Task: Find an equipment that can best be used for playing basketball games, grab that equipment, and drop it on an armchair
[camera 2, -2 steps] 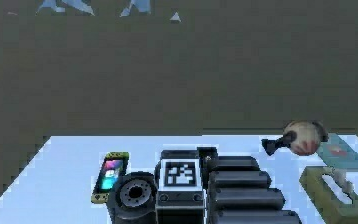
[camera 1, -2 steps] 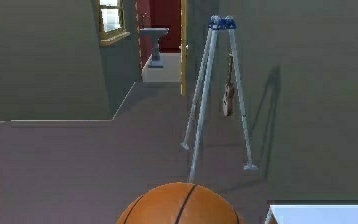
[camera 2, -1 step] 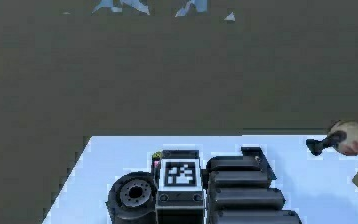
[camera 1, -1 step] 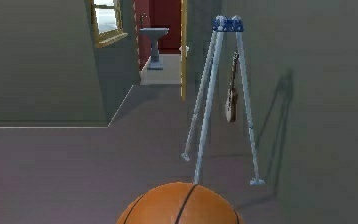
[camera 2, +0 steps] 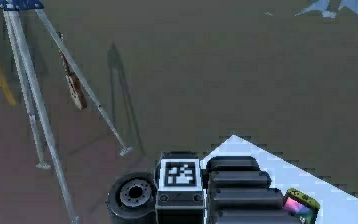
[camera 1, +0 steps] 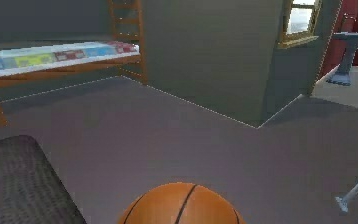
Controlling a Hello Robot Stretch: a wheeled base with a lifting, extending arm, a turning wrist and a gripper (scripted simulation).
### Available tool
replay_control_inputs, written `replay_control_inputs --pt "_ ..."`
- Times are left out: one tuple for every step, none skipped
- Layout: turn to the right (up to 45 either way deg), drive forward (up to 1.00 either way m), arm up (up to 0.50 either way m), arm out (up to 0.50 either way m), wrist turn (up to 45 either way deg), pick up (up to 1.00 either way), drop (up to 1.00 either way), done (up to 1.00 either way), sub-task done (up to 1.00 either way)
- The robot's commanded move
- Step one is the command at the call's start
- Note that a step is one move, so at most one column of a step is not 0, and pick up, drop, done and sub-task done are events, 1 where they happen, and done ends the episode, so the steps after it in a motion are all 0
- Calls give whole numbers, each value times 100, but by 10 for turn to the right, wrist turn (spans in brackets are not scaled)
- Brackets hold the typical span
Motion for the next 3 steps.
replay_control_inputs --pt "-420 0 0 0 0 0 0 0 0" --pt "0 5 0 0 0 0 0 0 0" --pt "450 0 0 0 0 0 0 0 0"
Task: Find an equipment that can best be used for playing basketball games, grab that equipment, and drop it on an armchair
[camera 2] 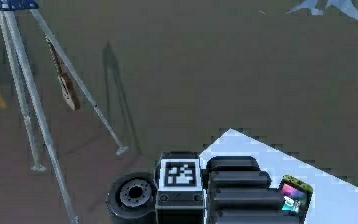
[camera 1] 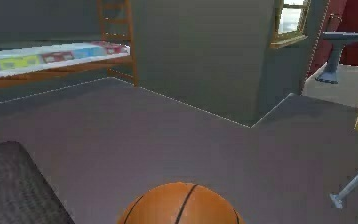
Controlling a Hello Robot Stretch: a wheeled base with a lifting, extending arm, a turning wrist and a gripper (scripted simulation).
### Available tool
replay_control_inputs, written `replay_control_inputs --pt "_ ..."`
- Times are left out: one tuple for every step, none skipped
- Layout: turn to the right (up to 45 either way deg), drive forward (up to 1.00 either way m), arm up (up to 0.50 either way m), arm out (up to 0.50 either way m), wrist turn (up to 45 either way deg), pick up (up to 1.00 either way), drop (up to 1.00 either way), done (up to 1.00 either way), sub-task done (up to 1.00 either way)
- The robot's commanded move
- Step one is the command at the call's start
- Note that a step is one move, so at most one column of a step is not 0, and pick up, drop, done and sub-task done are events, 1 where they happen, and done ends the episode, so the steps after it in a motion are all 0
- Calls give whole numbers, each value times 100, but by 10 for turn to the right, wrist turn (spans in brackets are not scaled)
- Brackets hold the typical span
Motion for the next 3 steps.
replay_control_inputs --pt "360 0 0 0 0 0 0 0 0" --pt "0 90 0 0 0 0 0 0 0" --pt "0 100 0 0 0 0 0 0 0"
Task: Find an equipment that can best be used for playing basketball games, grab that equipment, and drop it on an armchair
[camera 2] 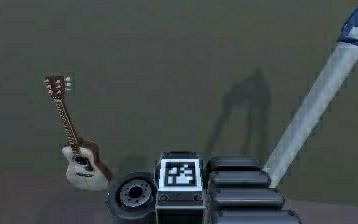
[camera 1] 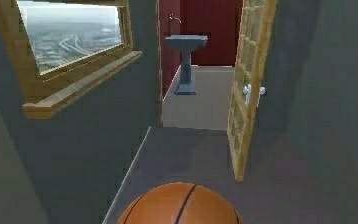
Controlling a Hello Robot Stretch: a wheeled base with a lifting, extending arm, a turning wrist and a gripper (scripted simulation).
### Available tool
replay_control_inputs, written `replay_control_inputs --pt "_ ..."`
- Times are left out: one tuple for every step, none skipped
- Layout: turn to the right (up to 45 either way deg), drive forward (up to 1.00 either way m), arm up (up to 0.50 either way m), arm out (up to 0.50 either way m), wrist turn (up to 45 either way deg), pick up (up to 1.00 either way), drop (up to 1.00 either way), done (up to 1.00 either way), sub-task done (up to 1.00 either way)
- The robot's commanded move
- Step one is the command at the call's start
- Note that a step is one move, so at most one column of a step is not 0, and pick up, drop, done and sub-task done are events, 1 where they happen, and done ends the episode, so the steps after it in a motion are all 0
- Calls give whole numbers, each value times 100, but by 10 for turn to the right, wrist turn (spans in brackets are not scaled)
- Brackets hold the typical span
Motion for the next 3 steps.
replay_control_inputs --pt "30 0 0 0 0 0 0 0 0" --pt "0 100 0 0 0 0 0 0 0" --pt "0 100 0 0 0 0 0 0 0"
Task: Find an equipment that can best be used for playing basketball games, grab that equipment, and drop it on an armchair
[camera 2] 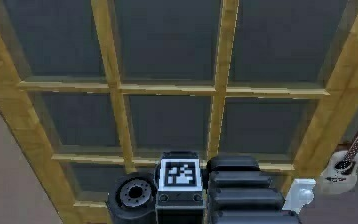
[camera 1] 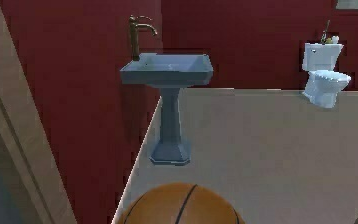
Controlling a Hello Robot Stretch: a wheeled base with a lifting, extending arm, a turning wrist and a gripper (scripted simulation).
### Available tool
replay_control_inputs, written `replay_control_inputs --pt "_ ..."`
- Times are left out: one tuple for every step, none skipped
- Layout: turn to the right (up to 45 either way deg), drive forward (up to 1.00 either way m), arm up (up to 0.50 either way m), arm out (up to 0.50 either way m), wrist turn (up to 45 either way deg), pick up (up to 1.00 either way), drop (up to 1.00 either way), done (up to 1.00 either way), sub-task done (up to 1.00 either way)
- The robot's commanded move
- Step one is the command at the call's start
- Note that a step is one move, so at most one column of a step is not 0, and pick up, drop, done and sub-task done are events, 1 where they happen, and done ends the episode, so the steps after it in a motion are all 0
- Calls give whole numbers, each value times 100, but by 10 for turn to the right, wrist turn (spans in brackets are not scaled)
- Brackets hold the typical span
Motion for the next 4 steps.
replay_control_inputs --pt "0 75 0 0 0 0 0 0 0" --pt "450 0 0 0 0 0 0 0 0" --pt "300 0 0 0 0 0 0 0 0" --pt "0 60 0 0 0 0 0 0 0"
